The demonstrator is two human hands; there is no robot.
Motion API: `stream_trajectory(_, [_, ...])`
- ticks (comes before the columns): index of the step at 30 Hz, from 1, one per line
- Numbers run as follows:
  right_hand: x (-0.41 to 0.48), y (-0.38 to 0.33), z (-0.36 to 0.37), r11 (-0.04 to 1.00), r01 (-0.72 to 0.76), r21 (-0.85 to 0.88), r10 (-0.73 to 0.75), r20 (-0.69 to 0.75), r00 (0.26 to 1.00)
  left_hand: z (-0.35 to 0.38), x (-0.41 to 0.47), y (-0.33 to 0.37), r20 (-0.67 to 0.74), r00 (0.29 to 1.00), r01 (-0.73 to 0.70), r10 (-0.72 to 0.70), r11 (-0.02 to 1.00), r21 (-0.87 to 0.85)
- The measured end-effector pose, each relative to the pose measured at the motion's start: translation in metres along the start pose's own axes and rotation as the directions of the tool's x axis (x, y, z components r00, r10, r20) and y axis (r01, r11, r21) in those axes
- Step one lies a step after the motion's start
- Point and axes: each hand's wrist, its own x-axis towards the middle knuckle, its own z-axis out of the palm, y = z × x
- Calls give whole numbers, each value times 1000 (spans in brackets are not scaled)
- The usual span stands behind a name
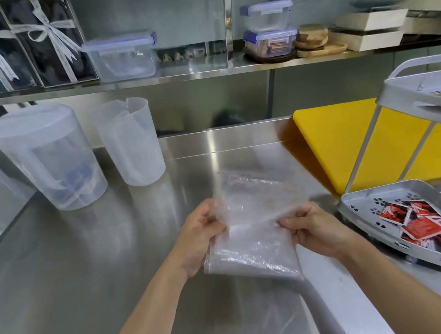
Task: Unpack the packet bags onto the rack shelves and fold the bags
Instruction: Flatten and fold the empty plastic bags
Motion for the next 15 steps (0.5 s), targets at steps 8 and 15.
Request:
stream_trajectory(8, [0,-3,3,955,97,-282,-110,-30,994,-4,-3,-6,11,985,172,-174,958,-230])
stream_trajectory(15, [4,-6,12,748,163,-643,-223,-12,975,-8,-14,-13,203,812,565,-547,824,-43])
